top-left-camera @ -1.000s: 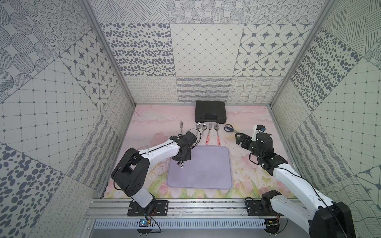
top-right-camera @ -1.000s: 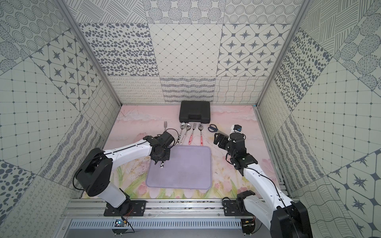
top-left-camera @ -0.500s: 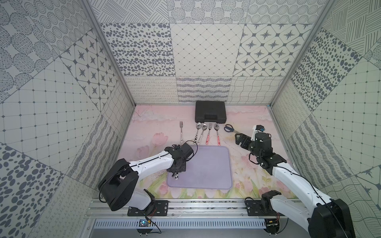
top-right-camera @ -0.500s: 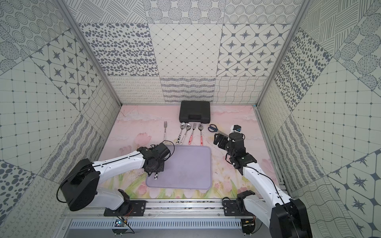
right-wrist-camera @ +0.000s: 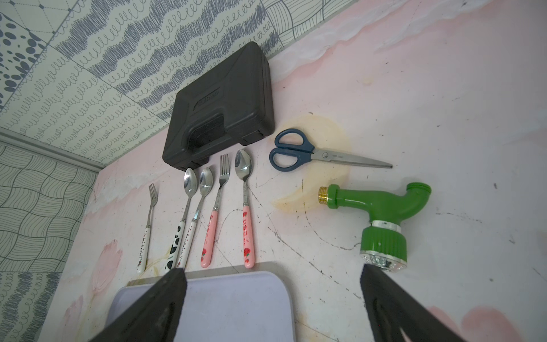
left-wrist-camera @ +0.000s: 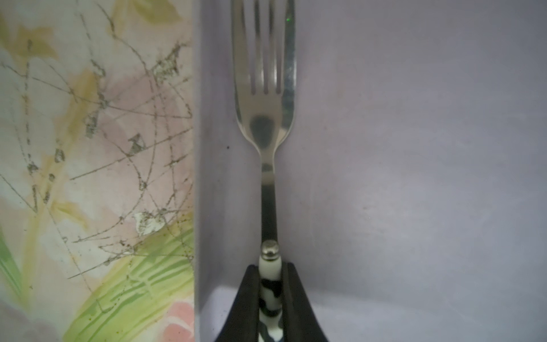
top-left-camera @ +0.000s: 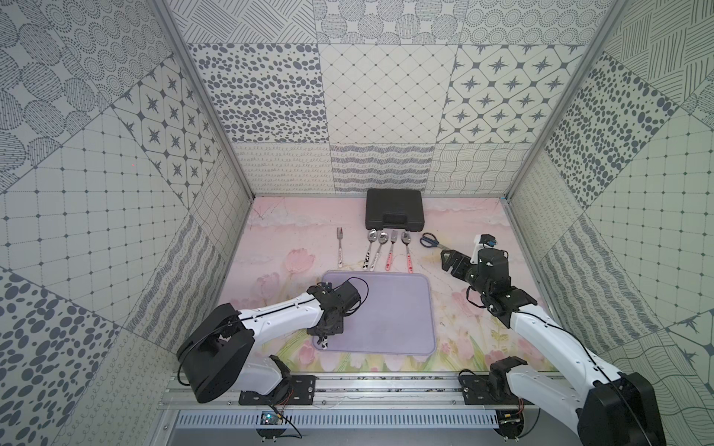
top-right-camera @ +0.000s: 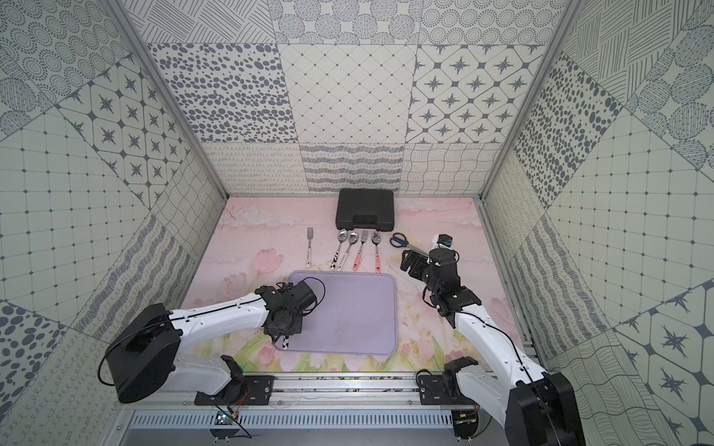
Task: Set the spoon and fork side by side
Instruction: Place the fork on the tray.
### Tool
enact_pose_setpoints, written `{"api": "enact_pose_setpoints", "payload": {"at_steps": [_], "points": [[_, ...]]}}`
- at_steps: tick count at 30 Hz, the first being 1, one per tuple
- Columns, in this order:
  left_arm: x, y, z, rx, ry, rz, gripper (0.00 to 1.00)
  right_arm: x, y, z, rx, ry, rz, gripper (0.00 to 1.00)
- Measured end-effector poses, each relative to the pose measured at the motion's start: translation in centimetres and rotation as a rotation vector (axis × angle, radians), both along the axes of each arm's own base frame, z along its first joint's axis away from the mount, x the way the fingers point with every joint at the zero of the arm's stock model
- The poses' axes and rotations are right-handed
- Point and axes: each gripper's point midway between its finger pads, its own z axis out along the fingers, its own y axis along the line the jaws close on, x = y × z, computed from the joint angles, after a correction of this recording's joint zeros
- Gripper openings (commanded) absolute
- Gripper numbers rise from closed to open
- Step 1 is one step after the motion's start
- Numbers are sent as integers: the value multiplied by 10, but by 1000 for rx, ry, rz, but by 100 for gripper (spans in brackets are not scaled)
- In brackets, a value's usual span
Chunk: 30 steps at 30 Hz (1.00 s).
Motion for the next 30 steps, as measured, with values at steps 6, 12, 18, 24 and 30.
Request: {"api": "enact_pose_setpoints", "payload": {"at_steps": [6, 12, 18, 24, 30], "points": [[0, 0, 0, 20, -12, -9, 0, 0, 0, 0, -1, 0, -1, 97], [-1, -1, 0, 33, -23, -24, 0, 0, 0, 0, -1, 0, -2, 97], [-1, -2, 0, 37, -27, -44, 0, 0, 0, -1, -2, 2, -3, 97], [-1, -2, -1, 41, -28, -57, 7, 0, 0, -4, -5, 11, -3, 97], [0, -2, -2, 50, -28, -61, 18, 0, 0, -4, -5, 12, -3, 97]]}}
